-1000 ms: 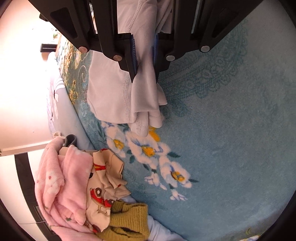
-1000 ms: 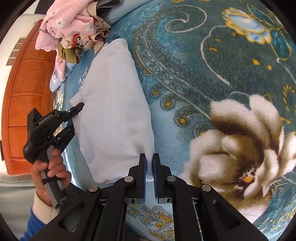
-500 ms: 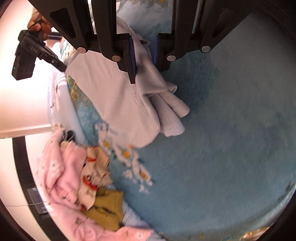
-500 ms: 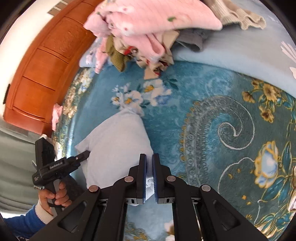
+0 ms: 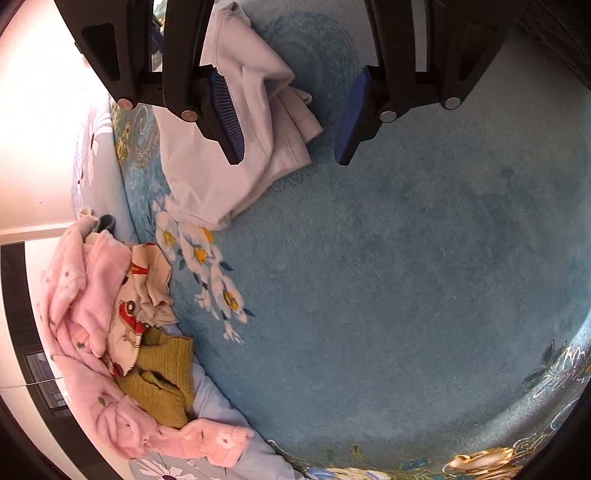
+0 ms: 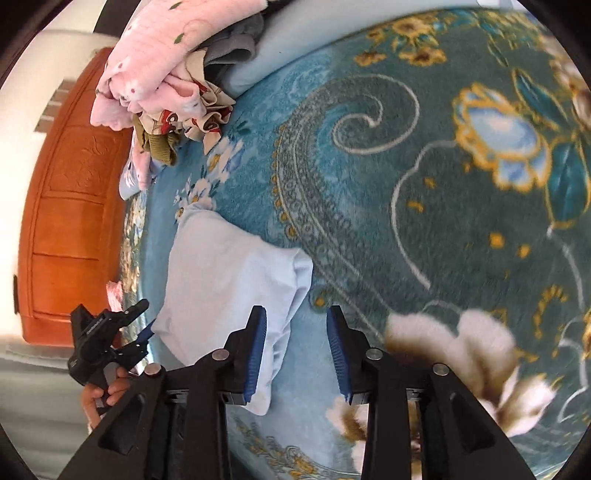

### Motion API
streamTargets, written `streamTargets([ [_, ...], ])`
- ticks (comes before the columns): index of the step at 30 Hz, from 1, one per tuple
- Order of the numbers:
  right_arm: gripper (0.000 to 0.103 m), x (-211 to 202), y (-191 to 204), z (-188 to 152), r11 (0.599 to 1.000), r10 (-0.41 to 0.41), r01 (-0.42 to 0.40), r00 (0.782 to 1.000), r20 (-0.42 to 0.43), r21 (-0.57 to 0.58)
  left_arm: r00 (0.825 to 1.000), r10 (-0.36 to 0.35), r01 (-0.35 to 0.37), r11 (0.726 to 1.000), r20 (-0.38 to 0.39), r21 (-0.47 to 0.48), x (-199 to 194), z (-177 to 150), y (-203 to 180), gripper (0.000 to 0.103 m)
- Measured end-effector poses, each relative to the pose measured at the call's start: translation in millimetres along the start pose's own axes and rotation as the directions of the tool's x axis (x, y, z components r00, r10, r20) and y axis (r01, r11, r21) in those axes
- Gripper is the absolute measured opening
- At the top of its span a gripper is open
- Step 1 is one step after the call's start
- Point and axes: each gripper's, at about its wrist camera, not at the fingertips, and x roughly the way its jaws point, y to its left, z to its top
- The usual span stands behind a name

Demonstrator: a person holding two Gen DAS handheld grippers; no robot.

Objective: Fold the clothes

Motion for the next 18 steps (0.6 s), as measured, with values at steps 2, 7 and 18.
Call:
streamTargets([
  [2, 0.035, 11, -6, -10, 0.996, 0.055, -0.056, 0.998, 0.021, 0.071, 0.999, -0.016, 0.017, 1.000, -0.032, 0.009, 12, 7, -3, 0.055],
  [7, 0.035, 32, -15, -18, 0.974, 0.121, -0.136, 0.989, 0.088, 0.183, 0.990, -0.065, 0.072, 0.996, -0.126, 0.051, 34, 5, -11, 0.055],
  [18, 0.021, 52, -6, -13, 0.942, 0.207, -0.239, 0.966, 0.155, 0.236, 0.981, -0.130, 0.129, 0.991, -0.145, -0.016, 37, 4, -4, 0.055],
])
